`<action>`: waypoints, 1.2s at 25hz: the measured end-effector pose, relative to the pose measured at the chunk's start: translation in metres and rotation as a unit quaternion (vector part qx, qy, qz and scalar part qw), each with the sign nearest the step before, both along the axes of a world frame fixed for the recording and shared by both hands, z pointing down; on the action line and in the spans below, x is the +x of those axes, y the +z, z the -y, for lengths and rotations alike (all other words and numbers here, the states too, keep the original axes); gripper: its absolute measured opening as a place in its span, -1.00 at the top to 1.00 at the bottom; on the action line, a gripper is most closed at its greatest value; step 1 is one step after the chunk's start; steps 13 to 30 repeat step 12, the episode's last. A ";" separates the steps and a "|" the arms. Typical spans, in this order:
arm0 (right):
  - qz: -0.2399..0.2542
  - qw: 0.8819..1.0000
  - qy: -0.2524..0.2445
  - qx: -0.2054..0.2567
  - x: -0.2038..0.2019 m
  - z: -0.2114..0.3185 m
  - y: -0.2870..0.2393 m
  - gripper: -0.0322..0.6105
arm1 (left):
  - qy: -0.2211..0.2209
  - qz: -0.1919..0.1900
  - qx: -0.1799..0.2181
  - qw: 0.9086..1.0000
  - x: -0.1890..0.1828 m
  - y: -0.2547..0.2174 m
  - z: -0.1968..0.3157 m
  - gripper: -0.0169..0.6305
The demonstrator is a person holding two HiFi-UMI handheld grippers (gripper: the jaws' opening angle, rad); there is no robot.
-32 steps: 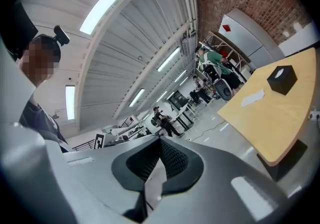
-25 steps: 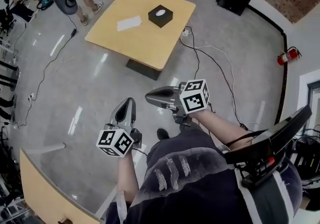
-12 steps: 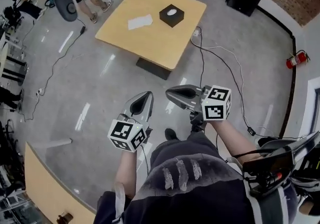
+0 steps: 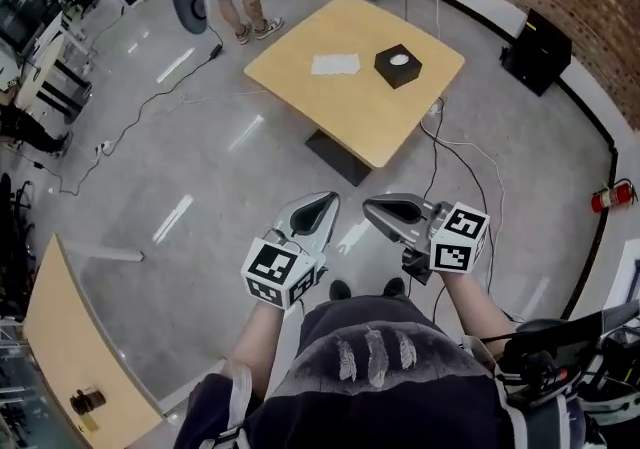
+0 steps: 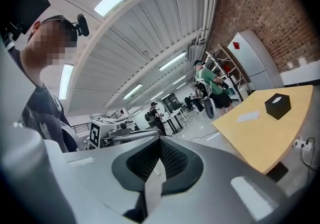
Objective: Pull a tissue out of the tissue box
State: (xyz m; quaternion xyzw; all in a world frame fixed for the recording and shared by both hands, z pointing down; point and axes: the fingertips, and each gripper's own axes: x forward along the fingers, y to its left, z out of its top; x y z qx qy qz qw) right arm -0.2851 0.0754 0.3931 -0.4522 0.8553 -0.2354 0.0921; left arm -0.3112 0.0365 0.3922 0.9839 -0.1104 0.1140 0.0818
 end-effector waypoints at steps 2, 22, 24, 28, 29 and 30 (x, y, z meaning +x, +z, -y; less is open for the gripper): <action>0.000 1.000 -0.016 0.000 -0.008 0.006 -0.001 0.90 | -0.010 -0.004 0.003 1.000 -0.007 -0.004 0.004 0.95; -0.014 0.997 -0.081 0.006 -0.060 0.025 -0.012 0.90 | -0.049 -0.012 0.007 0.999 -0.058 -0.012 0.018 0.95; -0.014 0.997 -0.081 0.006 -0.060 0.025 -0.012 0.90 | -0.049 -0.012 0.007 0.999 -0.058 -0.012 0.018 0.95; -0.014 0.997 -0.081 0.006 -0.060 0.025 -0.012 0.90 | -0.049 -0.012 0.007 0.999 -0.058 -0.012 0.018 0.95; -0.014 0.997 -0.081 0.006 -0.060 0.025 -0.012 0.90 | -0.049 -0.012 0.007 0.999 -0.058 -0.012 0.018 0.95; -0.014 0.997 -0.081 0.006 -0.060 0.025 -0.012 0.90 | -0.049 -0.012 0.007 0.999 -0.058 -0.012 0.018 0.95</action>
